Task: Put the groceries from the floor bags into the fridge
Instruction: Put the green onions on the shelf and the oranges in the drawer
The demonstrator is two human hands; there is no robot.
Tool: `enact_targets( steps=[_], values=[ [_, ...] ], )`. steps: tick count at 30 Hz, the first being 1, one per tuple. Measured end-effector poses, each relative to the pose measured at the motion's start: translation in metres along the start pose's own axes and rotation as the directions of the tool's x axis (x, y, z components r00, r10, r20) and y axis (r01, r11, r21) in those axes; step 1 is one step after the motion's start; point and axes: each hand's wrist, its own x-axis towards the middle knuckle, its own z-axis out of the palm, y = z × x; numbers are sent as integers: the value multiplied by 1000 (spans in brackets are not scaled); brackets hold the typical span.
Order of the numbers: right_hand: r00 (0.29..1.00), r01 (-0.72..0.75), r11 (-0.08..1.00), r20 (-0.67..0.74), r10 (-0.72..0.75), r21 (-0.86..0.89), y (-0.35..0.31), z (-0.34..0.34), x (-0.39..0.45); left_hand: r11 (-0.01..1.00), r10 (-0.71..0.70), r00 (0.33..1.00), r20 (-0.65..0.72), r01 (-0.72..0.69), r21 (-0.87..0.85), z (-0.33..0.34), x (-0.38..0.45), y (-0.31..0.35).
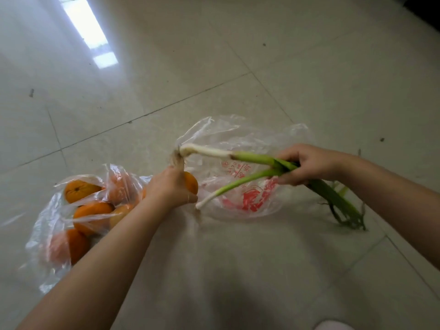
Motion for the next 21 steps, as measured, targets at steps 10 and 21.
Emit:
enact_targets(
  steps=[10, 21],
  values=[
    [976, 66, 798, 128, -176, 598, -56, -29, -35, 984, -106, 994, 22, 108, -142, -79, -67, 35],
    [977, 53, 702, -183, 112, 710, -252, -85, -215, 914, -176, 984, 17, 169, -368, -313, -230, 163]
  ],
)
